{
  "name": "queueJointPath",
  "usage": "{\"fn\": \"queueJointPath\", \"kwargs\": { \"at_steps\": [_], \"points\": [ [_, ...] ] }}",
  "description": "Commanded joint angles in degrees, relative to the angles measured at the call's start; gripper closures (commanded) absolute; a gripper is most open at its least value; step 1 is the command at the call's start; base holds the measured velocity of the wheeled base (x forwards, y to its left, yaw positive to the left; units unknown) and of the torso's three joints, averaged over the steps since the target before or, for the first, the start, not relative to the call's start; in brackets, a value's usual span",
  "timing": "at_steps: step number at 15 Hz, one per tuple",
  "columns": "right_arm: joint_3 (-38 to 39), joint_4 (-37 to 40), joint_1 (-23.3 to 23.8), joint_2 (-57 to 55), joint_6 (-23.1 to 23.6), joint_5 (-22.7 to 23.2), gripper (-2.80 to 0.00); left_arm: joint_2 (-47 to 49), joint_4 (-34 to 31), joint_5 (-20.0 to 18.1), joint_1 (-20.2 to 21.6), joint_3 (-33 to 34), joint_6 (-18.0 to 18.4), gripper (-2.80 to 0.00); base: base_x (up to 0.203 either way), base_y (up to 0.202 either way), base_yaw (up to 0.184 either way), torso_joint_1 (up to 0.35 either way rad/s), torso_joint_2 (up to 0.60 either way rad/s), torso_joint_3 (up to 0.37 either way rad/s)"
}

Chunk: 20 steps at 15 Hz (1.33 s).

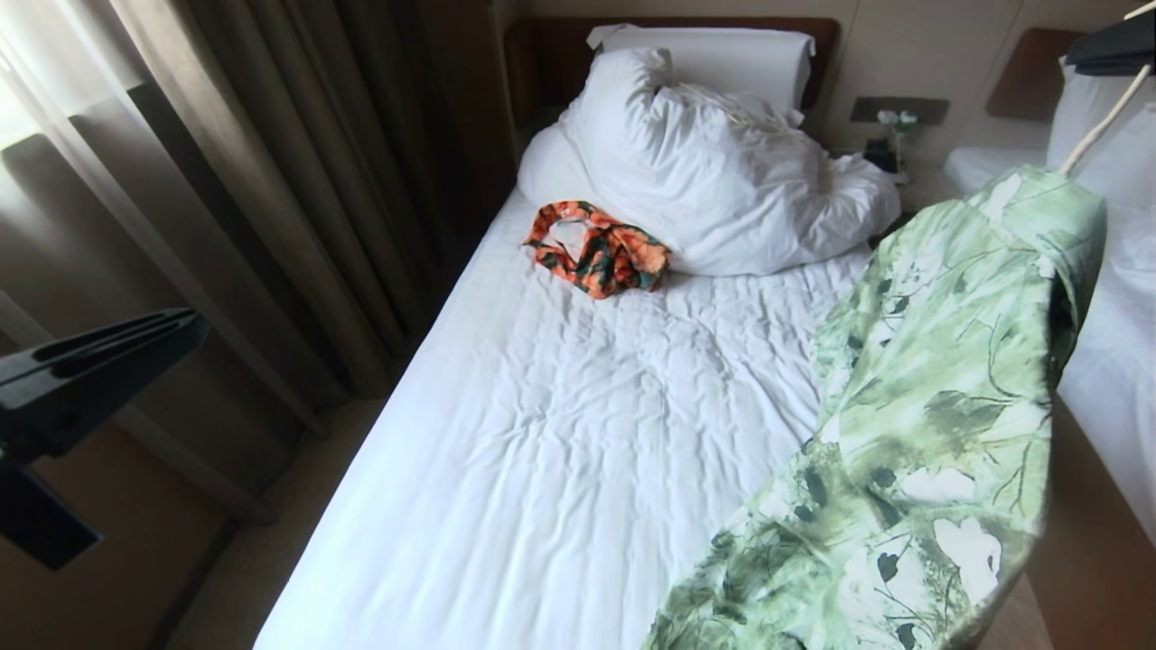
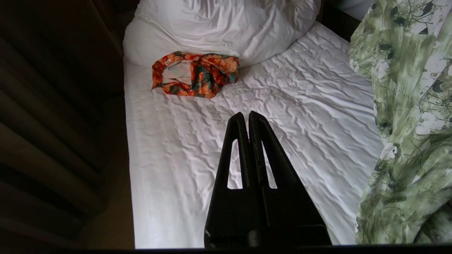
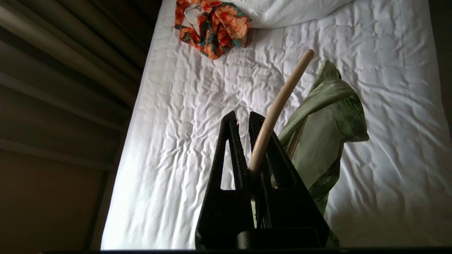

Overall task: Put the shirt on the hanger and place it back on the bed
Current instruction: Take the clothes hanger out of the clothes

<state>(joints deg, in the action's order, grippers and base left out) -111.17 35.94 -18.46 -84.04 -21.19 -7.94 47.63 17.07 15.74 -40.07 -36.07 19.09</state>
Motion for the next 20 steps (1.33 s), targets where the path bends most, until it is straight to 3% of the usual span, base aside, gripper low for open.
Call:
{"fn": "queueJointPath", "kwargs": {
  "at_steps": [1, 7, 10, 14, 18, 20],
  "points": [
    [0.2, 0.2, 0.1, -0.2, -0.1, -0.1, 0.0, -0.3, 0.2, 0.1, 0.0, -0.1, 0.2, 0.0, 0.0, 0.0, 0.0, 0.144, -0.32, -0.197],
    [0.3, -1.5, 0.1, 0.5, 0.6, 0.1, 0.0, -0.5, 0.1, 0.1, 0.0, -0.1, 0.2, 0.0, 0.0, 0.0, 0.0, 0.103, -0.24, -0.134],
    [0.0, -3.0, 0.1, 0.7, 3.5, -0.3, 0.0, -0.6, 0.1, 0.3, 0.0, -0.4, 0.2, 0.0, 0.0, 0.0, 0.0, 0.0, 0.0, 0.0],
    [-0.6, -7.1, -1.0, -2.1, 5.4, -13.1, 0.0, -0.8, -0.1, 1.4, 0.0, 0.1, 0.1, 0.0, 0.0, 0.0, 0.0, 0.0, 0.0, 0.0],
    [-0.6, -8.2, -2.5, -3.4, 1.8, -13.8, 0.0, 2.6, 0.1, 1.7, -0.8, -0.1, 0.0, 0.0, 0.0, 0.0, 0.0, 0.0, 0.0, 0.0],
    [-0.5, -8.0, -3.3, -4.2, -0.4, -14.7, 0.0, 6.3, 0.3, 1.5, -3.5, -0.4, -2.1, 0.0, 0.0, 0.0, 0.0, 0.0, 0.0, 0.0]
  ]
}}
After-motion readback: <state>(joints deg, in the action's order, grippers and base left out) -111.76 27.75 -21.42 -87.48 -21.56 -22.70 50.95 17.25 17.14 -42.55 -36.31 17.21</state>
